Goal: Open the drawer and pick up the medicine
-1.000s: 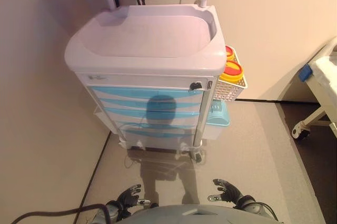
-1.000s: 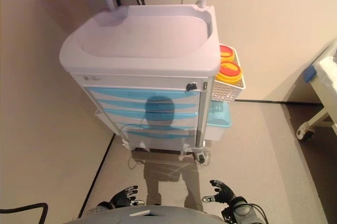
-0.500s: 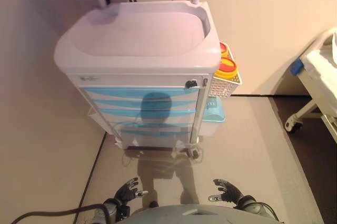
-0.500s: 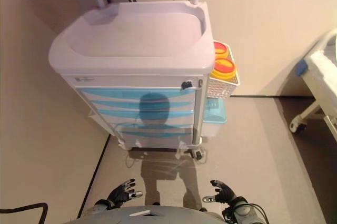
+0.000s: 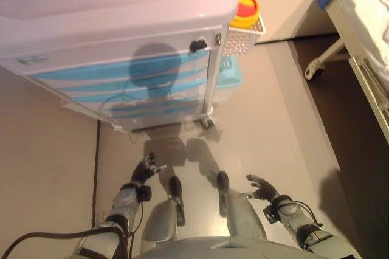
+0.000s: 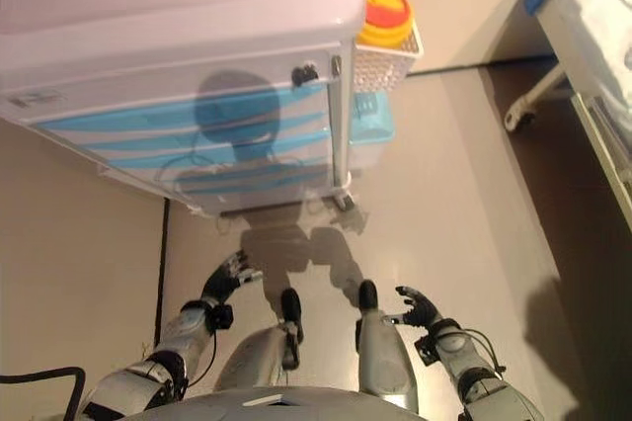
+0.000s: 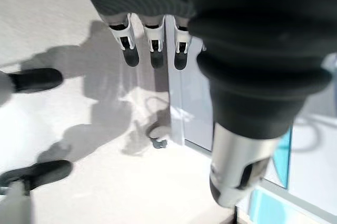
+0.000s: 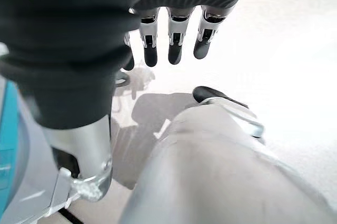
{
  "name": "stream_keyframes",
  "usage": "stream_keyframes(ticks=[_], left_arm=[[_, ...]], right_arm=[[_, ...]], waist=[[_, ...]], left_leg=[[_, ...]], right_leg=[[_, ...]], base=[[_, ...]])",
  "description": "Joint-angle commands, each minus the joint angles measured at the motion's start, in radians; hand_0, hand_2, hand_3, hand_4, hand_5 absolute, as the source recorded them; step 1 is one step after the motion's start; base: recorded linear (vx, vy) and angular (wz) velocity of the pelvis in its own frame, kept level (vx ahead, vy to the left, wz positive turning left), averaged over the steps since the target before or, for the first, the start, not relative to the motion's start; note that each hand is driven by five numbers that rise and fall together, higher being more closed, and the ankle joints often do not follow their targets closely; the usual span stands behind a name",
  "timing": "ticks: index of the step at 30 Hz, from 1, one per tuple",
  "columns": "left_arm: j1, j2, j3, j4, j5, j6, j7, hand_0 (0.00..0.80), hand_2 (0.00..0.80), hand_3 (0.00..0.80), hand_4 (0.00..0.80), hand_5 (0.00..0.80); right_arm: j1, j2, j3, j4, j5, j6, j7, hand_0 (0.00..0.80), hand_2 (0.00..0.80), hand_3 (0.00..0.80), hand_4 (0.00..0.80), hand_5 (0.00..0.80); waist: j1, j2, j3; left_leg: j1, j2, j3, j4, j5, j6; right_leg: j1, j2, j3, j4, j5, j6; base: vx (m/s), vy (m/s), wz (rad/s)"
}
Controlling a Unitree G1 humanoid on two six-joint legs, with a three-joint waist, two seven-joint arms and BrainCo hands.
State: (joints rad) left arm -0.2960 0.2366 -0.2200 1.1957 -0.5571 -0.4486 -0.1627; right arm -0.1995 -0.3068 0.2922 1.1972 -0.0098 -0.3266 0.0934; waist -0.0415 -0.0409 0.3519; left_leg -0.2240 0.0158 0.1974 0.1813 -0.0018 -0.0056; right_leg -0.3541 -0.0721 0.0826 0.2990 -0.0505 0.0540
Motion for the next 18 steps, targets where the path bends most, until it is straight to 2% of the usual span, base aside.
stream_keyframes(ticks=[1, 5, 9, 13, 18], left_arm=[[-0.032, 0.027, 0.051, -0.093, -0.135, -0.099, -0.022, 0.000, 0.000, 0.000, 0.000, 0.000], [-0.106, 0.074, 0.053, -0.192, -0.276, -0.136, -0.081, 0.000, 0.000, 0.000, 0.000, 0.000], [-0.146, 0.112, 0.049, -0.297, -0.399, -0.184, -0.139, 0.000, 0.000, 0.000, 0.000, 0.000], [-0.191, 0.155, 0.068, -0.403, -0.533, -0.187, -0.230, 0.000, 0.000, 0.000, 0.000, 0.000], [-0.252, 0.202, 0.085, -0.485, -0.611, -0.186, -0.320, 0.000, 0.000, 0.000, 0.000, 0.000]], right_arm=[[-0.010, -0.030, 0.062, -0.074, 0.039, -0.024, -0.007, 0.000, 0.000, 0.000, 0.000, 0.000], [-0.046, -0.048, 0.091, -0.097, 0.068, -0.020, -0.022, 0.000, 0.000, 0.000, 0.000, 0.000], [-0.049, -0.059, 0.099, -0.144, 0.080, -0.005, -0.043, 0.000, 0.000, 0.000, 0.000, 0.000], [-0.031, -0.073, 0.105, -0.208, 0.096, 0.000, -0.041, 0.000, 0.000, 0.000, 0.000, 0.000], [-0.015, -0.075, 0.116, -0.250, 0.103, -0.002, -0.045, 0.000, 0.000, 0.000, 0.000, 0.000]], waist=[[-0.027, -0.028, 0.018], [-0.035, -0.045, 0.050], [-0.041, -0.063, 0.071], [-0.048, -0.088, 0.085], [-0.052, -0.107, 0.095]], left_leg=[[-0.127, -0.044, -0.013, 0.232, -0.160, 0.054], [-0.230, -0.023, -0.008, 0.287, -0.167, 0.052], [-0.298, -0.022, -0.016, 0.336, -0.186, 0.051], [-0.354, -0.023, -0.025, 0.383, -0.205, 0.051], [-0.396, -0.025, -0.033, 0.434, -0.233, 0.053]], right_leg=[[-0.033, -0.005, -0.026, -0.048, 0.081, 0.018], [-0.131, 0.018, -0.019, -0.017, 0.094, 0.014], [-0.190, 0.037, -0.010, 0.003, 0.104, 0.011], [-0.229, 0.048, -0.008, 0.000, 0.123, 0.007], [-0.249, 0.054, -0.005, -0.004, 0.138, 0.005]], base=[[-0.113, 0.077, -0.15], [-0.113, 0.079, -0.14], [-0.042, 0.062, -0.13], [-0.031, 0.008, -0.03], [-0.007, -0.008, -0.01]])
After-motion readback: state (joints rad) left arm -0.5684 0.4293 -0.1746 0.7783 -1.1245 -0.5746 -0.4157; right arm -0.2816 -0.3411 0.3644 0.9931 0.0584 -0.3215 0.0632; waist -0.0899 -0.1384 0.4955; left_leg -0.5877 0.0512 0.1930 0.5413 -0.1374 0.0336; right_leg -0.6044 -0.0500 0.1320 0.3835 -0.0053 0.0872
